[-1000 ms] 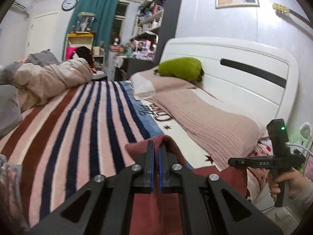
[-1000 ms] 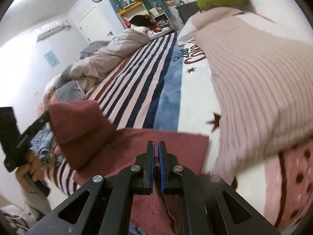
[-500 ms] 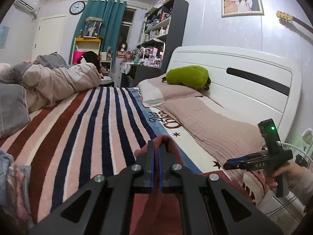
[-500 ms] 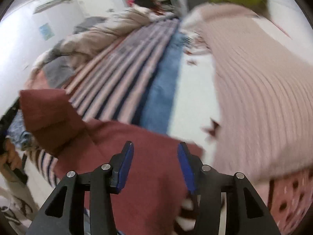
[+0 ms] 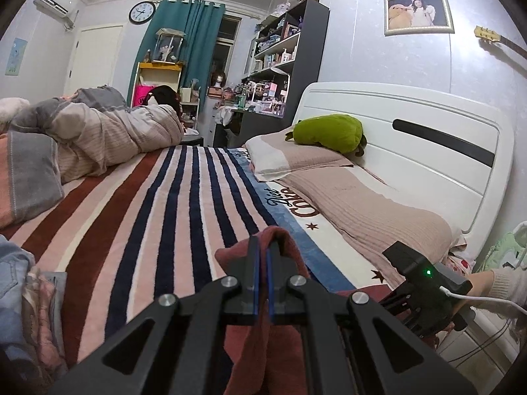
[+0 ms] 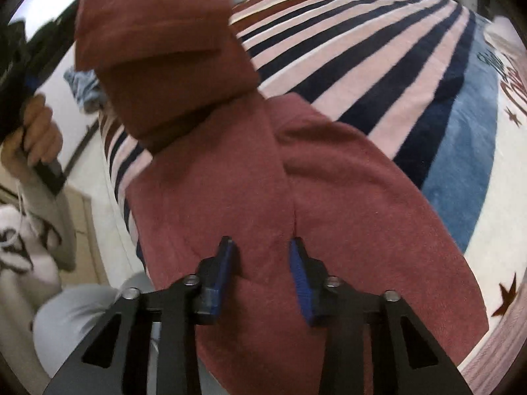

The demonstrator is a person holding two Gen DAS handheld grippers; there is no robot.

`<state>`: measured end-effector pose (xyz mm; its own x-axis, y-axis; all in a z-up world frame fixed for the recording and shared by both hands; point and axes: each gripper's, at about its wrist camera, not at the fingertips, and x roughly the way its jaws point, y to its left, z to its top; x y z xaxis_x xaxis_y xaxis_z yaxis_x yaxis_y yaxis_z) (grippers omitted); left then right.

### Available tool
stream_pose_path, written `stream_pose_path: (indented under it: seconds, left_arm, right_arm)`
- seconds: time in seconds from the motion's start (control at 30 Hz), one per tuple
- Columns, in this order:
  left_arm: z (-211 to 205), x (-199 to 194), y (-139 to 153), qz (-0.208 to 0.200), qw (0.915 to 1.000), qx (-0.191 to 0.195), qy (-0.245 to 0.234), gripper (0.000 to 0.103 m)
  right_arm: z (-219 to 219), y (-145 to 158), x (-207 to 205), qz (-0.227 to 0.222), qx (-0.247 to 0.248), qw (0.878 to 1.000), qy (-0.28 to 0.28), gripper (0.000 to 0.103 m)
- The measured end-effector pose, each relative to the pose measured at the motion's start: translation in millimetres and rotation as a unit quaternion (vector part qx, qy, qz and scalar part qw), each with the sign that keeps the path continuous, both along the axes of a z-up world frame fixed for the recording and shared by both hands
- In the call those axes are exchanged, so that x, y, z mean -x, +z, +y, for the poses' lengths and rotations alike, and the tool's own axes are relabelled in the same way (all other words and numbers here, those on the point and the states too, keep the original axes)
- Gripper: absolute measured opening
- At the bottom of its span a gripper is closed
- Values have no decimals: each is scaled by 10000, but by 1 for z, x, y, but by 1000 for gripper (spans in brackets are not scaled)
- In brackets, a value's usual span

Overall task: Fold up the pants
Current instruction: 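Hold the pants with the left tool while the right tool grasps the folded bundle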

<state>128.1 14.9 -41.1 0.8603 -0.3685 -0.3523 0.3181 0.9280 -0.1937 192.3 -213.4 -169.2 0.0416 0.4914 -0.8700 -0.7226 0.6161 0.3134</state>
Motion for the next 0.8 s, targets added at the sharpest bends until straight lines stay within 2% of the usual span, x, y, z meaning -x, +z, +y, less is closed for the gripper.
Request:
stream_pose_path:
  seconds: [0.1, 0.13, 0.17, 0.2, 0.23, 0.3, 0.33, 0.43, 0.53, 0.67, 0.73, 0.8]
  left_arm:
    - [3, -2, -1, 10, 10000, 58, -38, 1]
    - [4, -3, -1, 12, 10000, 66, -49, 1]
    - [4, -3, 0, 6, 10000, 72, -52, 1]
    - [4, -2, 0, -1, 10000, 79, -58, 1]
    - [4, -3, 0, -6, 10000, 76, -65, 1]
    - [5, -2, 1, -22, 10000, 63, -59, 1]
    - [4, -1, 1, -26, 10000, 70, -58, 1]
    - [6, -3, 1, -32, 9999, 98, -48, 1]
    - [7, -2, 1, -41, 9999, 115, -40, 1]
    - [7, 0, 3, -79, 9999, 107, -30, 1]
    - [7, 0, 3, -82, 9999, 91, -32, 1]
    - [6, 0, 4, -76, 9999, 71, -58, 1]
  right_arm:
    - [7, 3, 3, -176, 303, 9993, 152, 17]
    - [10, 4, 3, -223, 394, 9988, 170, 20]
    - [13, 4, 0, -260, 455, 9985, 154, 33]
    - [15, 3, -1, -265, 485, 9984, 129, 38]
    - [16, 2, -4, -225, 470, 9986, 132, 38]
    - [21, 0, -3, -176, 505, 9982, 271, 19]
    - [25, -1, 1, -194, 554, 9974, 428, 2]
    - [32, 6, 9, -604, 787, 9939, 476, 1]
    - [33, 21, 2, -1028, 866, 9909, 69, 1]
    - [39, 30, -16, -1463, 1036, 9838, -48, 1]
    - [45, 26, -22, -1521, 1110, 9821, -35, 1]
    - [52, 16, -29, -1370, 1185, 9834, 17, 6]
